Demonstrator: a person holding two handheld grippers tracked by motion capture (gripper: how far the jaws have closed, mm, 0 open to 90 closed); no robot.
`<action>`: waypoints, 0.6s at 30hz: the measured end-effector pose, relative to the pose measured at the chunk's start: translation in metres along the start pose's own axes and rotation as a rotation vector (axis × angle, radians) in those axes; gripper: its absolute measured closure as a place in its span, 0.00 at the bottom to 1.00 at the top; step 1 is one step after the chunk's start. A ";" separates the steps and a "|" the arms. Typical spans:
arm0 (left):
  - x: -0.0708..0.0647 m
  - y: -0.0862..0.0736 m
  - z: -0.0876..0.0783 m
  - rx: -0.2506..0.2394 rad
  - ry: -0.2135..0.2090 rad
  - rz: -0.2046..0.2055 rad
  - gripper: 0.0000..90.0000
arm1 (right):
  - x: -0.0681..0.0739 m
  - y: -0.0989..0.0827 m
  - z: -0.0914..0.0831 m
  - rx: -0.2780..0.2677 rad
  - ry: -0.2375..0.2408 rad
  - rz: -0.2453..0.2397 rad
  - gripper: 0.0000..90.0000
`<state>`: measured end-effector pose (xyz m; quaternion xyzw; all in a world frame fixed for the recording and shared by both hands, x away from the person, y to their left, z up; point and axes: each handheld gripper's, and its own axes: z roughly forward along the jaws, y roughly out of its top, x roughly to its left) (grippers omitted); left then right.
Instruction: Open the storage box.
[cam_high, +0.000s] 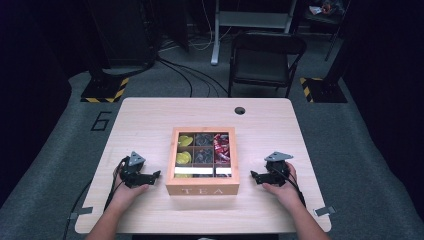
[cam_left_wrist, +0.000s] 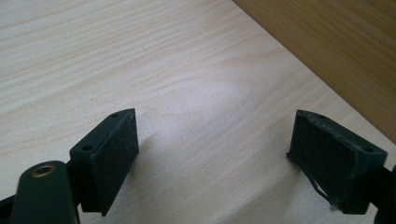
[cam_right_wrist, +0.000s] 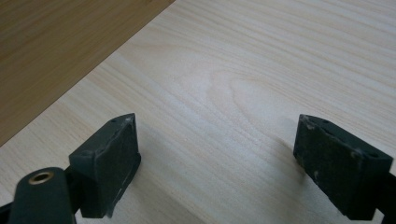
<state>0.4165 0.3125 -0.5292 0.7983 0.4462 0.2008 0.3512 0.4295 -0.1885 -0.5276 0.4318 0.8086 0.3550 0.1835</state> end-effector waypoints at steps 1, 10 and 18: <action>0.000 0.000 0.000 0.000 0.000 0.001 0.17 | 0.000 0.000 0.000 0.000 0.000 0.000 0.15; 0.000 0.000 0.000 0.004 -0.003 0.000 0.17 | 0.000 0.000 0.000 -0.002 -0.002 -0.004 0.15; 0.000 0.000 0.000 -0.010 0.005 -0.011 0.18 | 0.000 0.000 0.000 -0.001 -0.002 -0.009 0.16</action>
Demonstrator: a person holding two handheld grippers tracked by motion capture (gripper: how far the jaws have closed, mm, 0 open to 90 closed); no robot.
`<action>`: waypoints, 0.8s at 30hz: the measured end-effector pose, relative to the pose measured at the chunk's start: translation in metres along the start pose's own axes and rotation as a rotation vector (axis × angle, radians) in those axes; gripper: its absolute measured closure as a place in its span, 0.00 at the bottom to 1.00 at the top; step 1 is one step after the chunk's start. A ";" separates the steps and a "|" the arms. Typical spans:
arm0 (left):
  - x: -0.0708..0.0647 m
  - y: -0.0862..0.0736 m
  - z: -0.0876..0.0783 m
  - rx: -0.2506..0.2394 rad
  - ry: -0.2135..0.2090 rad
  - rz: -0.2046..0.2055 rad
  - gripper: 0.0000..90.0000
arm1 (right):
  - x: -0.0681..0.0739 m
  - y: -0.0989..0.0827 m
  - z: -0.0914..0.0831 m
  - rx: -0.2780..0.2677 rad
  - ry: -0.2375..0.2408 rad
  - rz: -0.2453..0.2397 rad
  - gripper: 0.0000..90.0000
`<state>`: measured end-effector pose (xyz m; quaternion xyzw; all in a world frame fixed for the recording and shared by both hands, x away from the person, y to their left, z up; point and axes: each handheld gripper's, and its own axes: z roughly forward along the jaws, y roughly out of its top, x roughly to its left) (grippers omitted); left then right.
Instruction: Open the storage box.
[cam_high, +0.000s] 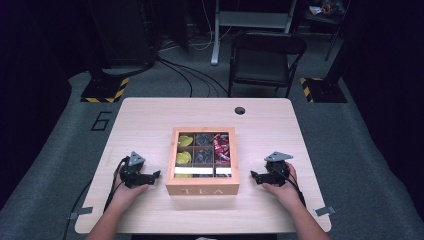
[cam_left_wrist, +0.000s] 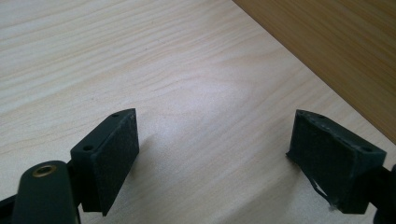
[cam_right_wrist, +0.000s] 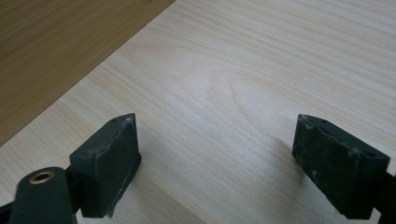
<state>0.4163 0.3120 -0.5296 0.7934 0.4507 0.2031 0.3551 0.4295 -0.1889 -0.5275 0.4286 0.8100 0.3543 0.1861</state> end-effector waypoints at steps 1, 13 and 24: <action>0.001 0.000 -0.001 0.008 -0.001 0.006 0.18 | 0.000 0.000 0.000 0.000 -0.002 -0.001 0.16; 0.001 -0.001 -0.002 -0.007 0.014 -0.017 0.25 | 0.000 -0.001 -0.001 -0.010 0.002 -0.005 0.20; 0.004 -0.001 -0.008 -0.011 -0.003 -0.052 0.45 | -0.004 0.000 -0.005 -0.025 0.034 0.014 0.43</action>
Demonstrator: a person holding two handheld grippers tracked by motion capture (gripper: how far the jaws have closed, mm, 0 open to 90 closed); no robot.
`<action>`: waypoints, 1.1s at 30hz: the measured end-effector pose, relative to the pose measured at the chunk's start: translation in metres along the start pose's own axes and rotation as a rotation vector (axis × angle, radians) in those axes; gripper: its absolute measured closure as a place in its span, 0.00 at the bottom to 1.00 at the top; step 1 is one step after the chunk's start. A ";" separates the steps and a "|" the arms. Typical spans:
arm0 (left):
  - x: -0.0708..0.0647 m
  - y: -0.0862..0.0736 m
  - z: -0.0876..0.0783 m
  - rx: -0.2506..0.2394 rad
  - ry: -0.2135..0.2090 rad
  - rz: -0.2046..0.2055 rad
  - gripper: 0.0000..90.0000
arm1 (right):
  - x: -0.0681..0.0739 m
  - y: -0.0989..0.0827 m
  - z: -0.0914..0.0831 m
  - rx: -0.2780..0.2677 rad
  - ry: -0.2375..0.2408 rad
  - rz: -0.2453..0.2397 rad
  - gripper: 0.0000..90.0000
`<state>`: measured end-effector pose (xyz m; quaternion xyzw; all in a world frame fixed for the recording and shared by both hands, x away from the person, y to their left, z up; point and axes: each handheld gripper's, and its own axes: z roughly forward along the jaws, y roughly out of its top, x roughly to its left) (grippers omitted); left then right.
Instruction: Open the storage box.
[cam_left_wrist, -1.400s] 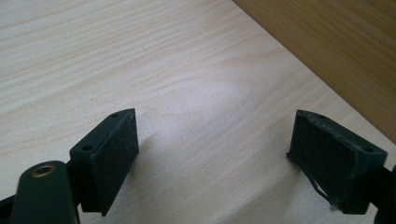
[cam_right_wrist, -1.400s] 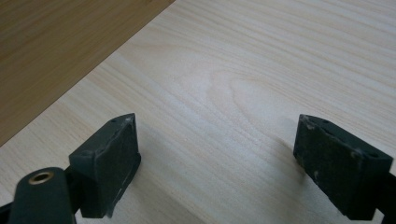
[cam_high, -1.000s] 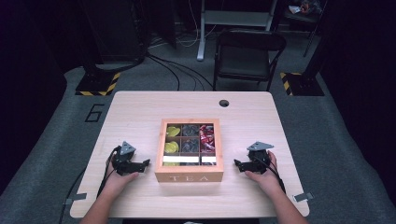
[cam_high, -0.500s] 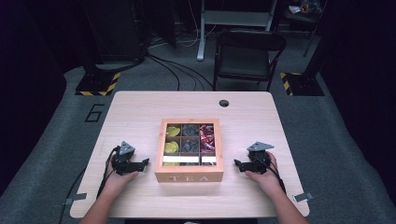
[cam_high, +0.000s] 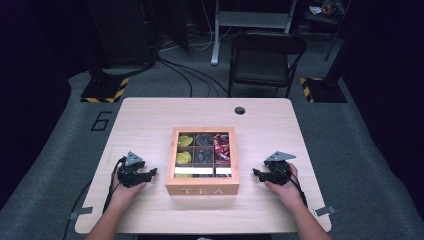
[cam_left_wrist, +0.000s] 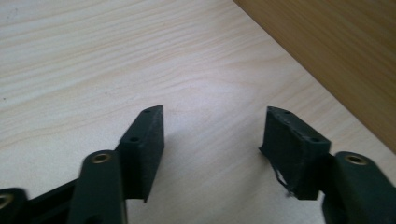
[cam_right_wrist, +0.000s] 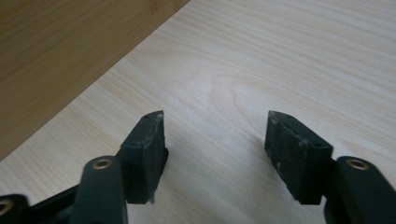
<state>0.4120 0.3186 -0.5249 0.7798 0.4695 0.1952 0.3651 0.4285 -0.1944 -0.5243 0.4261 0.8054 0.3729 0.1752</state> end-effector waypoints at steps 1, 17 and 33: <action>0.000 0.000 0.000 0.000 0.000 0.000 0.46 | 0.000 0.000 0.000 0.000 0.000 0.000 0.43; -0.005 0.017 -0.032 -0.010 -0.039 -0.044 0.52 | 0.015 0.020 -0.028 -0.022 0.038 -0.006 0.51; -0.028 0.032 -0.067 -0.043 -0.077 0.018 0.53 | 0.048 0.041 -0.058 -0.039 0.130 -0.120 0.68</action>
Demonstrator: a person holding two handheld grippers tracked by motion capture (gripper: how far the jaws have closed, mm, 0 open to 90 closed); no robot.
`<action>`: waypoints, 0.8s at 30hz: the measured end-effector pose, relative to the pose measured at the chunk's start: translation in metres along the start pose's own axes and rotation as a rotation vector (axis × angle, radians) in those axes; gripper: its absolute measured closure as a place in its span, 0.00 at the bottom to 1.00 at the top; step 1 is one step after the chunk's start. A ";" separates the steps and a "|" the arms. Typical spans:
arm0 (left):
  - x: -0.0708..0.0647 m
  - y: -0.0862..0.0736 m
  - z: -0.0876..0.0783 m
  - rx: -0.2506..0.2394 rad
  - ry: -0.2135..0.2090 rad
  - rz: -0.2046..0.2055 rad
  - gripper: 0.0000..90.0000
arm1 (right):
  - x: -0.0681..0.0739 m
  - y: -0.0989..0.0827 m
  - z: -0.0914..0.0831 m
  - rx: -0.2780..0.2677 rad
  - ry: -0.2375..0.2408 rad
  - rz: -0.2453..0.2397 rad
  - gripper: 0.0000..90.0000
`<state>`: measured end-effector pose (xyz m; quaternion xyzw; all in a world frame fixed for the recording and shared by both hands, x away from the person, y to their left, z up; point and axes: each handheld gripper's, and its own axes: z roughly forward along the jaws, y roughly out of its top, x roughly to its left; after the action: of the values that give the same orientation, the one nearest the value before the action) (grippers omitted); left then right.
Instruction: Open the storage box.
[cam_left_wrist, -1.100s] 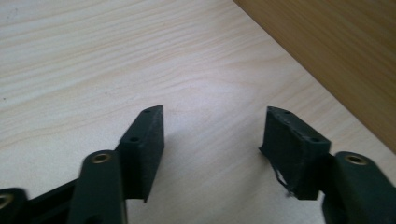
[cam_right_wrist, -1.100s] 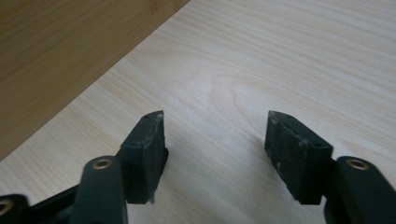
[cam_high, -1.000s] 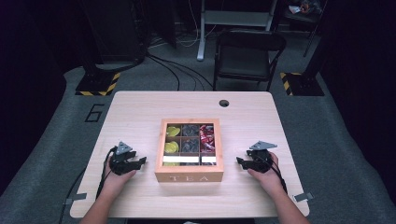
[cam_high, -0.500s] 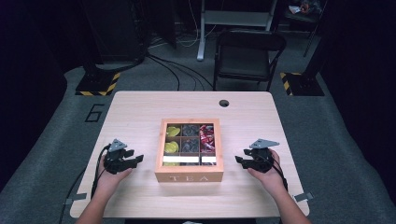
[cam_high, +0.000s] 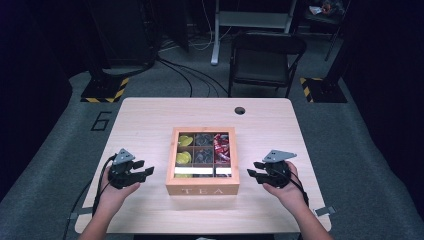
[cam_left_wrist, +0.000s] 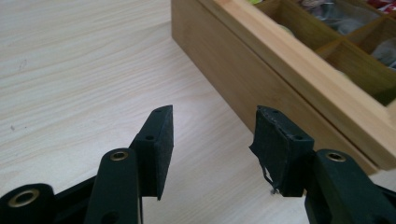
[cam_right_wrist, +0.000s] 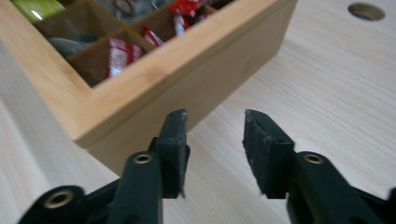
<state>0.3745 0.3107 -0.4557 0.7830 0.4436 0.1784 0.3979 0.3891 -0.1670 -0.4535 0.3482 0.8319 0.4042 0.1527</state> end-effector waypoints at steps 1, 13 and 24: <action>-0.004 0.001 -0.003 0.003 -0.017 0.010 0.53 | 0.004 0.001 -0.006 -0.033 0.007 -0.007 0.68; -0.025 -0.001 -0.015 -0.016 -0.048 0.040 0.56 | 0.022 -0.001 -0.012 -0.039 0.074 -0.027 0.64; -0.041 -0.004 -0.020 -0.022 -0.095 0.087 0.57 | 0.033 -0.004 -0.012 -0.052 0.099 -0.052 0.60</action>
<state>0.3380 0.2868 -0.4434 0.8045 0.3879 0.1630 0.4191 0.3576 -0.1526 -0.4486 0.3018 0.8364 0.4384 0.1310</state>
